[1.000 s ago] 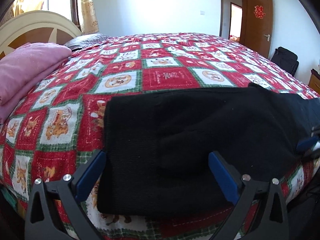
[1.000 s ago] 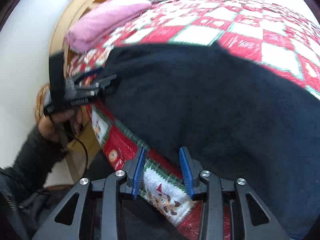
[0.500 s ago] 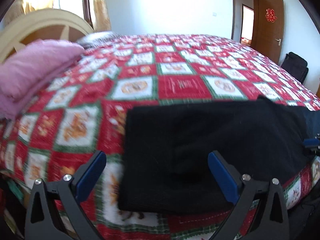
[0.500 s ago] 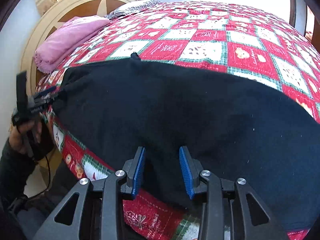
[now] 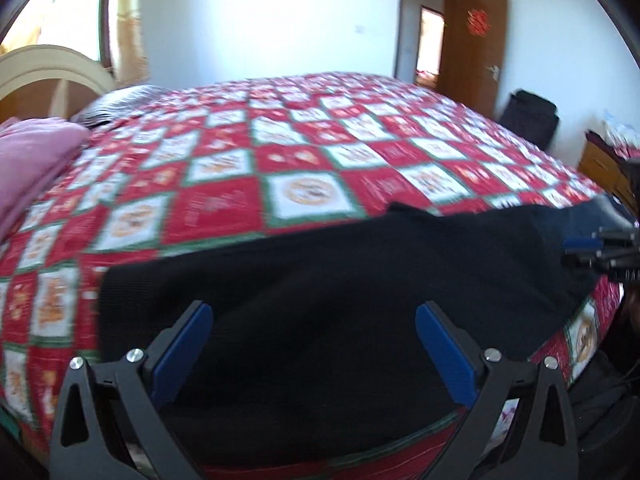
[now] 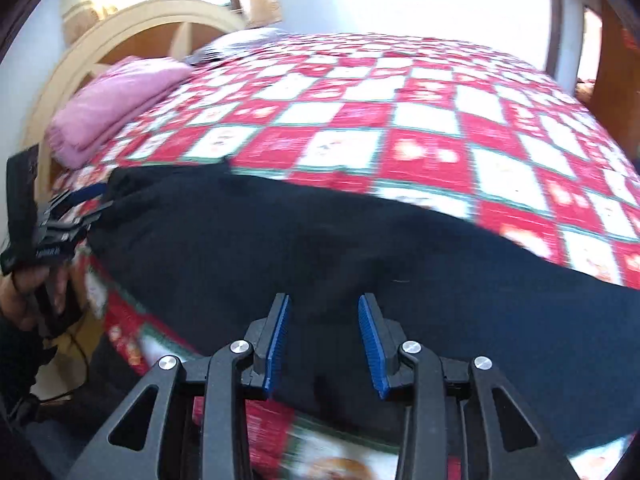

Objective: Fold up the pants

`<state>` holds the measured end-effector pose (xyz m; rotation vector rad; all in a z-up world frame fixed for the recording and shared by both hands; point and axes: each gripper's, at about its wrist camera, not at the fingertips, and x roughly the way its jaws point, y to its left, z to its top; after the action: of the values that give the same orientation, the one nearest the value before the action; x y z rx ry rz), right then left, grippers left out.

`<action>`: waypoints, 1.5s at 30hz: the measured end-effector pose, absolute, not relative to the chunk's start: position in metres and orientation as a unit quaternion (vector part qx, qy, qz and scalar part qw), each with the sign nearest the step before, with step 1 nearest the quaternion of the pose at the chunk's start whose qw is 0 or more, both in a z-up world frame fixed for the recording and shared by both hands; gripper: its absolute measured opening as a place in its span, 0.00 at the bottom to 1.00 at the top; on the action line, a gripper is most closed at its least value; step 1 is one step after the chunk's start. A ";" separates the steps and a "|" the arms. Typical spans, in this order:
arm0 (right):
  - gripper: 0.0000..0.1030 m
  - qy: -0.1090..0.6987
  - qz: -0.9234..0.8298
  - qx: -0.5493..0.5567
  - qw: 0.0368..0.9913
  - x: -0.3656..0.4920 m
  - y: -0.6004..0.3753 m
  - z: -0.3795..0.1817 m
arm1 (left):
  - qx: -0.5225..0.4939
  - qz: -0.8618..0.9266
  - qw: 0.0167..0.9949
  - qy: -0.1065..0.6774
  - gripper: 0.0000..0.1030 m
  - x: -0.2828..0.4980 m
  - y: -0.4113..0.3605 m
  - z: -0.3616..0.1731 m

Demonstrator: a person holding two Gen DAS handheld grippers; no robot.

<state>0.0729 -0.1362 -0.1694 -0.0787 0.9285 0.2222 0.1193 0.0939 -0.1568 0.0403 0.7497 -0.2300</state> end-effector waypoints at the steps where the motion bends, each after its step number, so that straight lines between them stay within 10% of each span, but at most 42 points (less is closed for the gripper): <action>1: 0.36 0.453 0.093 -0.037 0.886 0.072 -0.144 -0.173 | 0.022 -0.118 0.920 0.372 1.00 0.122 0.087 -0.163; 25: 0.37 0.286 -0.130 0.180 0.932 -0.045 -0.443 -0.077 | 0.009 -0.081 0.916 0.393 1.00 0.119 0.071 -0.180; 44: 0.36 0.375 -0.109 0.189 0.901 0.029 -0.523 -0.100 | 0.007 -0.065 0.916 0.396 1.00 0.118 0.075 -0.182; 45: 0.24 0.380 -0.115 0.180 0.900 0.032 -0.521 -0.102 | 0.007 -0.064 0.916 0.397 1.00 0.118 0.075 -0.182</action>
<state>0.0316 -0.5212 -0.1020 0.3724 0.7874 -0.2380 0.1183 0.0748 -0.1816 0.0154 0.8162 -0.1323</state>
